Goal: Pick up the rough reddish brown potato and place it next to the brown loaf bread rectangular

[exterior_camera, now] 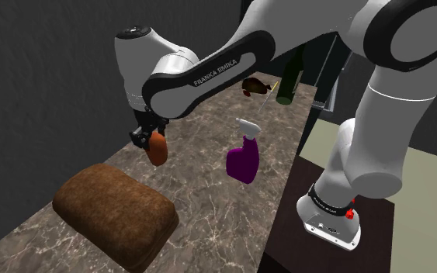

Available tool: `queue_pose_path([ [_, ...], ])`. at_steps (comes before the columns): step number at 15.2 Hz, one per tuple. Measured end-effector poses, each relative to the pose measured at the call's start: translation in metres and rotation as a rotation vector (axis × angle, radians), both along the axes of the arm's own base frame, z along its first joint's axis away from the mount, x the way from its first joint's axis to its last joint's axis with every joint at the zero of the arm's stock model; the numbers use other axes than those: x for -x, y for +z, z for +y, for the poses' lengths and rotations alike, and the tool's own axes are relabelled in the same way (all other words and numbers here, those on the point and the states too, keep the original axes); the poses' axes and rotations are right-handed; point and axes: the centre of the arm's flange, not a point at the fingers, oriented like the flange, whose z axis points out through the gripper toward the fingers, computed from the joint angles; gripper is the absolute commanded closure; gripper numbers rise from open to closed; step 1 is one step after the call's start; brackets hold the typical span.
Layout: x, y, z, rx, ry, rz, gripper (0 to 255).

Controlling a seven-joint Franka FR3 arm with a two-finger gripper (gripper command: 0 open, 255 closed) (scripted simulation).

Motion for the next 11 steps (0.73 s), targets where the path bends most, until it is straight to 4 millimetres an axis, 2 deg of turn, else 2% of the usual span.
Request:
queue_pose_path([
  [8, -0.005, -0.031, 0.004, -0.025, 0.003, -0.04, 255],
  [11, -0.009, -0.037, 0.003, -0.041, 0.006, -0.062, 255],
])
